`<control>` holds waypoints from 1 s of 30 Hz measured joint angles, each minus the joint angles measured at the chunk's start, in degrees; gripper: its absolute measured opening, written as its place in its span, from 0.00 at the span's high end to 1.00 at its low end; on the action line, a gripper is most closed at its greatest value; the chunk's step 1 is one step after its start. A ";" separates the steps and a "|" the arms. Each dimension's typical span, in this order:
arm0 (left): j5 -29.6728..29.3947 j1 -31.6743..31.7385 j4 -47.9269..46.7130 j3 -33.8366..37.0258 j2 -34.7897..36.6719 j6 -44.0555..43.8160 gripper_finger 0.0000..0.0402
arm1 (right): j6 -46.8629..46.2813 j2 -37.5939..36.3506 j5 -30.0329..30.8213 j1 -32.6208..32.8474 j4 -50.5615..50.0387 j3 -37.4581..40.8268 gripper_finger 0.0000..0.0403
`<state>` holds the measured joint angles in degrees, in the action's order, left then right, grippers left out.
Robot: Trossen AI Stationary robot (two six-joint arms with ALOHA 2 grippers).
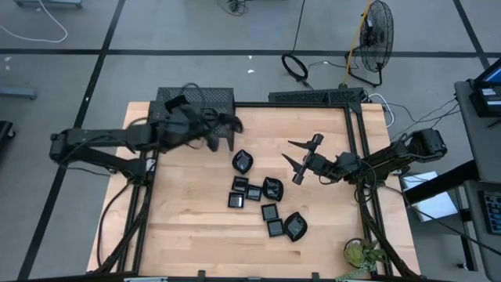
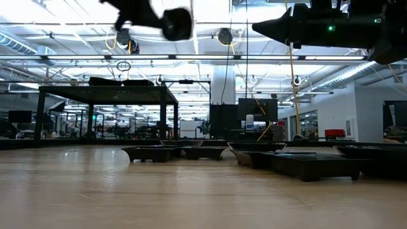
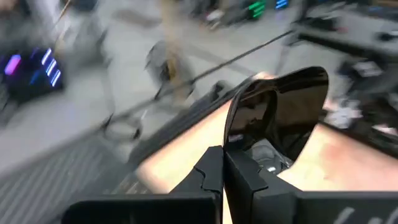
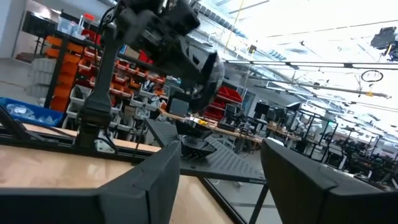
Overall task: Pick & Place Mini shaped plates
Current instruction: Stack the leaf shaped plate on top of the leaf shaped plate on the shelf
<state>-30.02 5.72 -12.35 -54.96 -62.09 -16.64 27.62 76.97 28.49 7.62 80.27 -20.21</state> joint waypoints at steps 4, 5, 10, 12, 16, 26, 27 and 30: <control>-0.70 2.92 -16.21 0.00 3.87 -8.95 0.99 | -1.39 0.00 0.00 0.00 0.03 -0.02 0.49; -1.32 3.57 -19.71 0.00 4.50 -10.85 0.99 | -1.40 0.00 0.00 0.00 0.03 -0.02 0.49; -2.96 6.68 -27.38 0.02 7.28 -15.03 0.99 | -1.45 0.00 0.00 0.00 0.05 -0.01 0.49; -3.41 7.71 -27.32 0.02 7.83 -14.72 0.99 | -1.45 0.00 -0.02 0.00 0.04 -0.02 0.49; -4.31 10.34 -26.62 0.02 8.27 -13.70 0.99 | -1.45 0.00 -0.02 -0.02 0.04 -0.02 0.50; -1.93 12.70 -26.02 0.02 2.74 -14.78 0.99 | -1.88 0.00 0.15 -0.04 0.04 -0.02 0.50; -1.97 12.76 -25.81 0.02 2.33 -14.56 0.99 | -1.88 0.00 0.15 -0.04 0.04 -0.02 0.50; -1.98 13.32 -25.70 0.02 1.82 -14.45 0.98 | -1.88 0.00 0.15 -0.04 0.04 -0.02 0.50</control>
<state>-32.00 19.04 -38.05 -54.94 -60.28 -31.09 25.74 76.97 28.64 7.57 80.31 -20.23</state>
